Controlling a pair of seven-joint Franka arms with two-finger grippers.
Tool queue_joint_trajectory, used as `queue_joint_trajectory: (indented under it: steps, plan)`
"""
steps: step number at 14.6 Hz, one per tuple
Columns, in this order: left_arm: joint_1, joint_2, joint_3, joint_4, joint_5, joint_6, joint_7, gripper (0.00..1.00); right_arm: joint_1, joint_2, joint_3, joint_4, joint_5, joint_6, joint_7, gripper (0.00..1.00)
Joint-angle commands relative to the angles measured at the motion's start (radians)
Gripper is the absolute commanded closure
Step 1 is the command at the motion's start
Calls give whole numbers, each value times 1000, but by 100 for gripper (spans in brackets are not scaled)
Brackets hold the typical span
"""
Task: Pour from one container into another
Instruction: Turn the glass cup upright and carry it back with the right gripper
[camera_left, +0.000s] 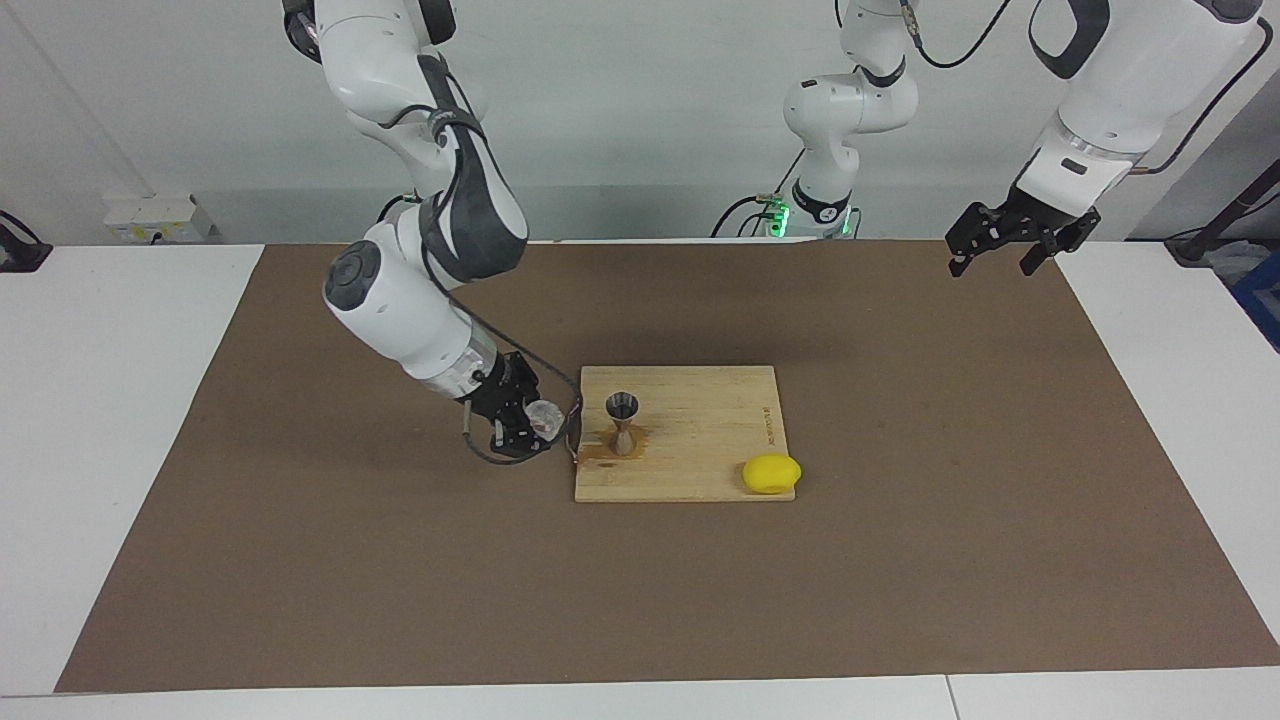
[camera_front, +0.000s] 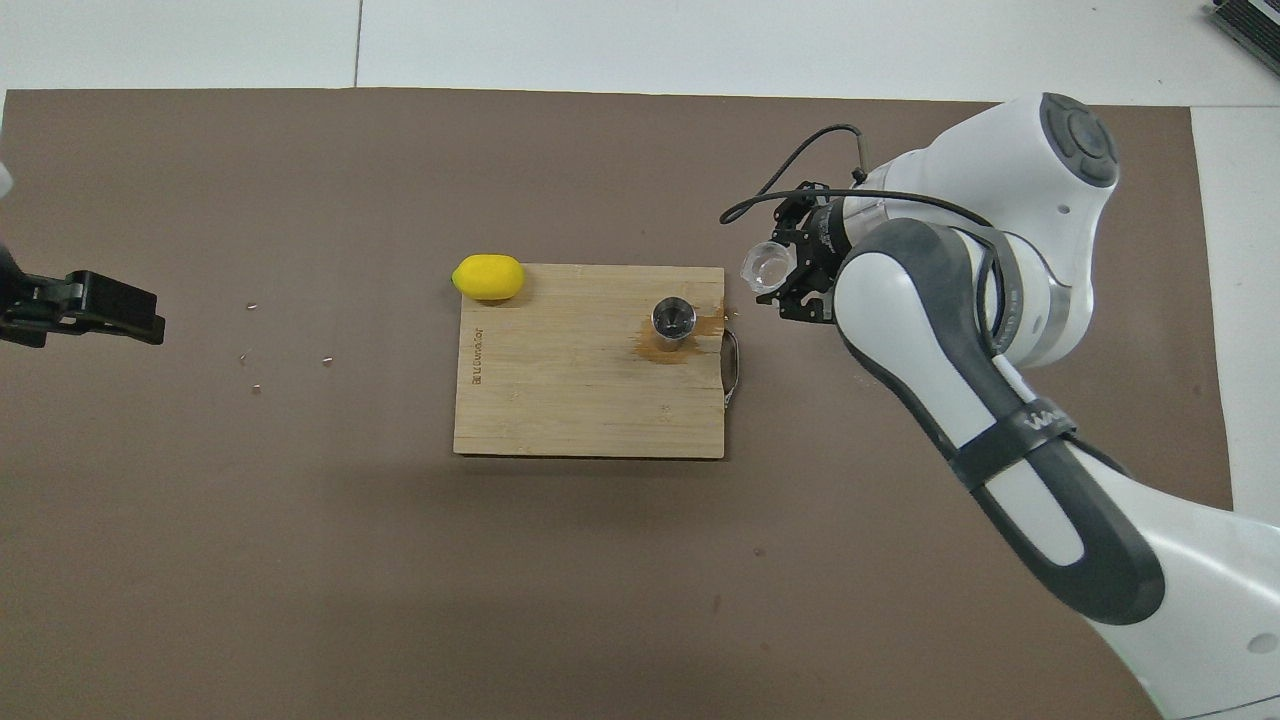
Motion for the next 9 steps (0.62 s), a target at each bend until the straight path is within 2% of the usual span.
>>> queue_joint_trajectory:
  steps: [1,9]
  plan:
    - [11,-27,-8,-30,10,4,3,0,-63,-76,11,-149,74,46,-90,95]
    - [11,-27,-8,-30,10,4,3,0,-228,-132,11,-345,270,88,-323,94]
